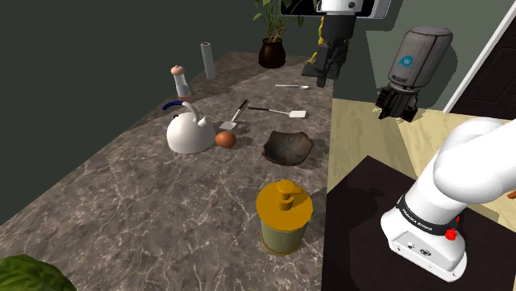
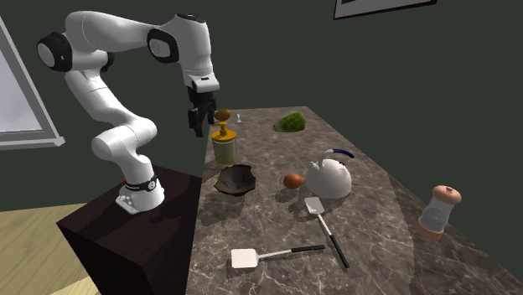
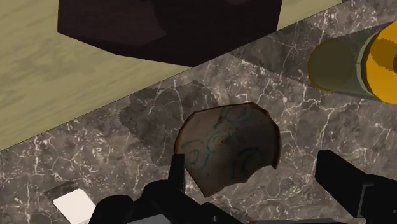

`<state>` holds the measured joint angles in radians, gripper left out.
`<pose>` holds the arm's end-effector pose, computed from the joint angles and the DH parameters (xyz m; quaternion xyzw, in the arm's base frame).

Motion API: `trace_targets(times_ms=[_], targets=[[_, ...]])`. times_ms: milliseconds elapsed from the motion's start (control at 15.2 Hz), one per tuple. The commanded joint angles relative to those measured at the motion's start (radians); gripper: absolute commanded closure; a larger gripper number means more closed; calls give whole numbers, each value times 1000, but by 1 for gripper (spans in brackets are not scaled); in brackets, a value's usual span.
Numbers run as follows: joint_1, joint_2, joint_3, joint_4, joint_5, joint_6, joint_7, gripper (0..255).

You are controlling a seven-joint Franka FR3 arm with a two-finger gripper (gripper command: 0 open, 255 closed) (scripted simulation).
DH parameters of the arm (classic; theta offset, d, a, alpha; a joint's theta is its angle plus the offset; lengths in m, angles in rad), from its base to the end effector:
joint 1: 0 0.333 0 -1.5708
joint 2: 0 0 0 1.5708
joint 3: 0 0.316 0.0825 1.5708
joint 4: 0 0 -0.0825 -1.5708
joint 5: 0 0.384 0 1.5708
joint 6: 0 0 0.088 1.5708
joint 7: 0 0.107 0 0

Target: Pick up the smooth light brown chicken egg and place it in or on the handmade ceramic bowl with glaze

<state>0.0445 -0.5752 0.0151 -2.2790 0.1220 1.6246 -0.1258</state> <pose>0.3668 0.0353 0.5609 -0.9940 -0.0853 0.0376 0.0579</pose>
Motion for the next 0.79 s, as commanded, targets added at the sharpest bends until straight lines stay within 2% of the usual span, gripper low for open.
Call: trace_targets(times_ms=[0, 726], targets=[[10, 68, 11, 11, 14, 56, 0, 0], [51, 459, 53, 179, 61, 268, -23, 0]])
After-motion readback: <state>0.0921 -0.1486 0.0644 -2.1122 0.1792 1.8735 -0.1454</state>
